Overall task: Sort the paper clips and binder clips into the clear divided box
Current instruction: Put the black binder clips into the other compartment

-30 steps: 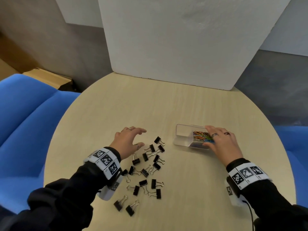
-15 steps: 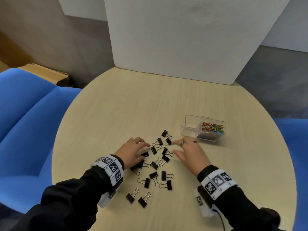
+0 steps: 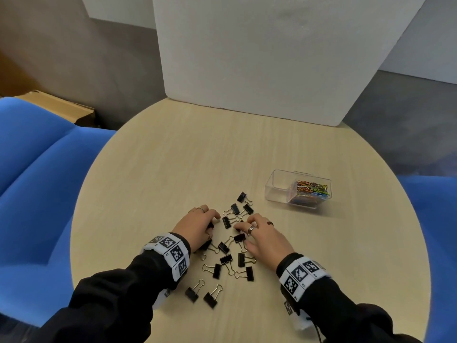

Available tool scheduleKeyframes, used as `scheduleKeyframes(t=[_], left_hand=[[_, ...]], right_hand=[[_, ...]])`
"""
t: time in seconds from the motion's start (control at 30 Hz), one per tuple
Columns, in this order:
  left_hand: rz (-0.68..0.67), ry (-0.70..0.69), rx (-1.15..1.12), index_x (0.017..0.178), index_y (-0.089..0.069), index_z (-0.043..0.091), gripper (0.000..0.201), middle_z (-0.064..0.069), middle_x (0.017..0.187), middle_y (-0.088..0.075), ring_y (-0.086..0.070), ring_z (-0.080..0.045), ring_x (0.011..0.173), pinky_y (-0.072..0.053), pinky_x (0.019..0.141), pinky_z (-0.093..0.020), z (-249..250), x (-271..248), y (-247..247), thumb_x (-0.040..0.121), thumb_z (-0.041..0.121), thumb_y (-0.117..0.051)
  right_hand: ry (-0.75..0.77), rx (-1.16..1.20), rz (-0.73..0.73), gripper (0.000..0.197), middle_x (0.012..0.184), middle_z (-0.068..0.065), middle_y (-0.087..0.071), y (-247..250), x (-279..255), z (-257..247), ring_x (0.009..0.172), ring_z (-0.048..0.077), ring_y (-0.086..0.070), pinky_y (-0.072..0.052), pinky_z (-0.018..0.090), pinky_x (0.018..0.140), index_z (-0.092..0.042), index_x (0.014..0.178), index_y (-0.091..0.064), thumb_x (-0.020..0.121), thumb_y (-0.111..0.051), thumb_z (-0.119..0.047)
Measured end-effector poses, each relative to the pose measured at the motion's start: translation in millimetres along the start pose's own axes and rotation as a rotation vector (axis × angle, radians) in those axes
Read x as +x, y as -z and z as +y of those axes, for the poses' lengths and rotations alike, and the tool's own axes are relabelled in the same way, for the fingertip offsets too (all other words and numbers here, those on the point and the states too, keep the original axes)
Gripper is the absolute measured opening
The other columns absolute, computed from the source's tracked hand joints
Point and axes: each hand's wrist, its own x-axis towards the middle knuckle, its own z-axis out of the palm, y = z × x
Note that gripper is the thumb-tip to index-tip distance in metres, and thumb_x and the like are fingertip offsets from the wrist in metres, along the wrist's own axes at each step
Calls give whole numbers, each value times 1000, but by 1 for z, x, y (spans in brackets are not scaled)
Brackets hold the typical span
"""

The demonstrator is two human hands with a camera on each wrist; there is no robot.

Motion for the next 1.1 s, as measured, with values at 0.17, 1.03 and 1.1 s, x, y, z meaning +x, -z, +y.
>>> scheduleKeyframes(t=[0.17,1.03,1.1], left_hand=[[128,84,-414,112,-59,27,31,3,109,-52,-53,-8,85,-39,71,-11,-3,-8,16,87,10,-55],[-141,443,-1672,101,-60,-6,30,-17,92,-62,-65,-26,80,-60,63,-30,27,4,23,96,18,-43],[-201,453,-1728,102,-59,-7,36,-19,95,-63,-64,-26,77,-60,59,-31,31,4,24,97,24,-40]], right_hand=[[-3,2,20,27,125,-2,-40,-2,5,1,114,16,-42,-47,25,81,-31,117,-55,90,-51,-31],[83,385,315,25,93,-12,-59,39,6,-23,90,0,-46,-37,13,77,-26,100,-59,78,-66,-36],[134,356,313,35,98,-10,-61,43,10,-33,97,8,-45,-37,19,83,-26,106,-61,76,-60,-46]])
